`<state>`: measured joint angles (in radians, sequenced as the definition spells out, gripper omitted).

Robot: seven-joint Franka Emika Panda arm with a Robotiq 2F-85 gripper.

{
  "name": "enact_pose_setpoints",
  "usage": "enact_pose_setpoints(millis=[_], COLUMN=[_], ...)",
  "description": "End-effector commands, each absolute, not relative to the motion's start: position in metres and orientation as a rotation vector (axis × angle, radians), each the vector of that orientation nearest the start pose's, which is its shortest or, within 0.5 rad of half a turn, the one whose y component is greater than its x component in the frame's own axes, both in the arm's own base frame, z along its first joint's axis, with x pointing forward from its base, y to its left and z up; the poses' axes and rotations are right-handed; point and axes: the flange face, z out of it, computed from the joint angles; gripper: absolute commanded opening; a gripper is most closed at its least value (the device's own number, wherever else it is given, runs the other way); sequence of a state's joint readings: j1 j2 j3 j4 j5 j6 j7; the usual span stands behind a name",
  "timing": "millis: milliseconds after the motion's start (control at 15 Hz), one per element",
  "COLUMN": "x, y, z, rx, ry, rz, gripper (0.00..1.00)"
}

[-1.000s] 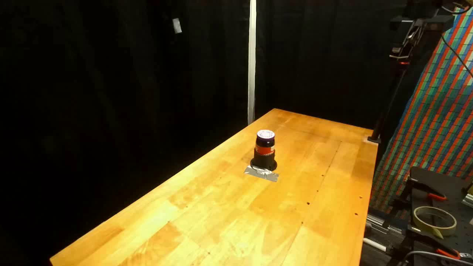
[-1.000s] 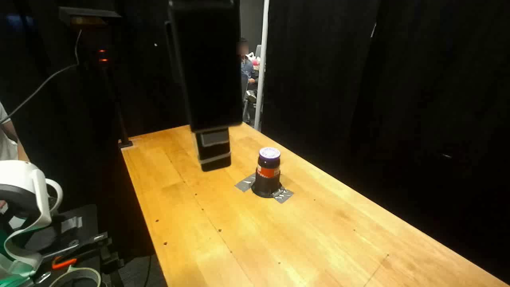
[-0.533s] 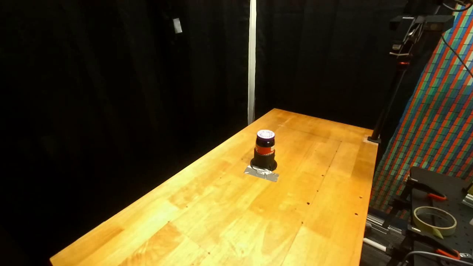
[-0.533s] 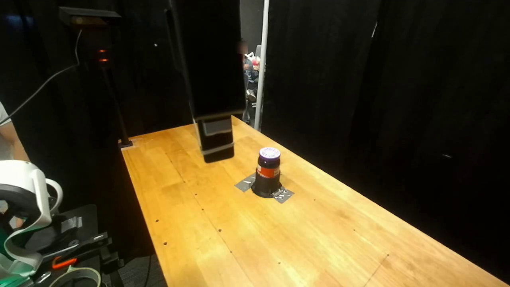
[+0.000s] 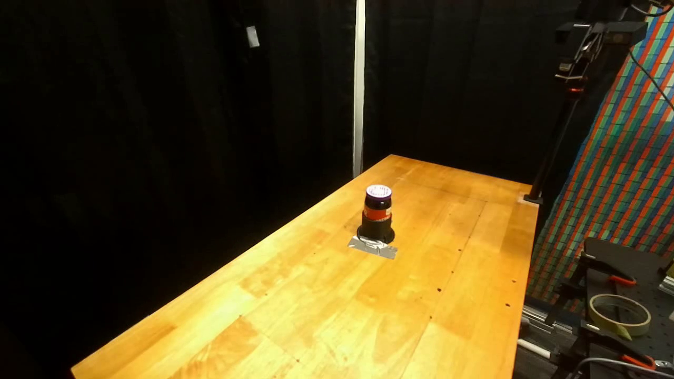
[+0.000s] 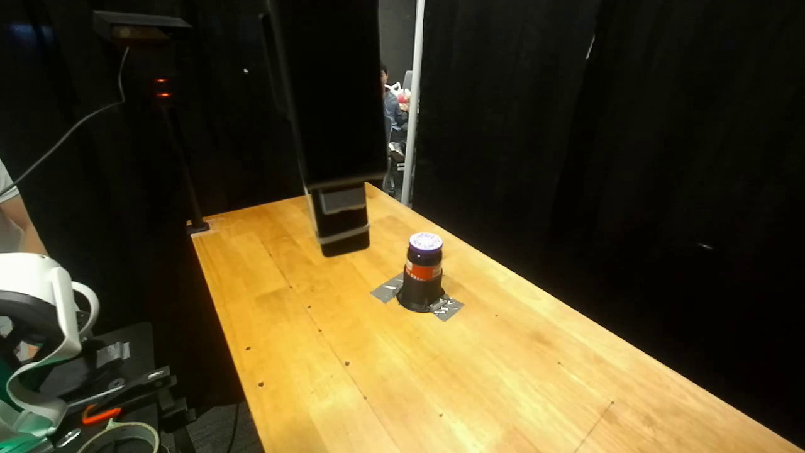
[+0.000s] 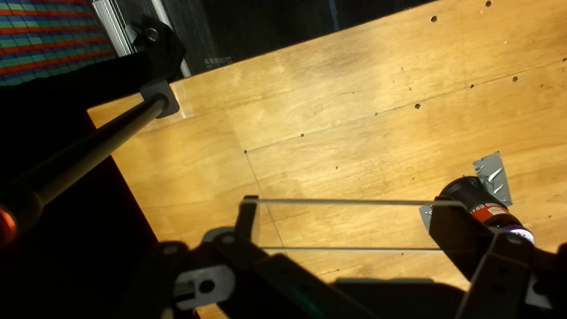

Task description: Put the elastic around the bottle on the table

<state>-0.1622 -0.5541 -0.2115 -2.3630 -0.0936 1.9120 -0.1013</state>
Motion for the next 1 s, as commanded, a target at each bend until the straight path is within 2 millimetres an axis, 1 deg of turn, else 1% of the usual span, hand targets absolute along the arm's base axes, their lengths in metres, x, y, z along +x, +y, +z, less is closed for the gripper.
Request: enact_pose_setpoints(millis=[0, 800, 867, 933], x=[0.365, 0.365, 0.368, 0.375], y=[-0.161, -0.161, -0.153, -0.139], z=[0.532, 0.532, 0.537, 0.537], rx=[-3.119, -3.119, -3.123, -3.126], ry=[0.344, 0.344, 0.34, 0.301], rz=[-0.15, -0.15, -0.168, -0.144], gripper=[1.0, 1.0, 1.0, 1.0])
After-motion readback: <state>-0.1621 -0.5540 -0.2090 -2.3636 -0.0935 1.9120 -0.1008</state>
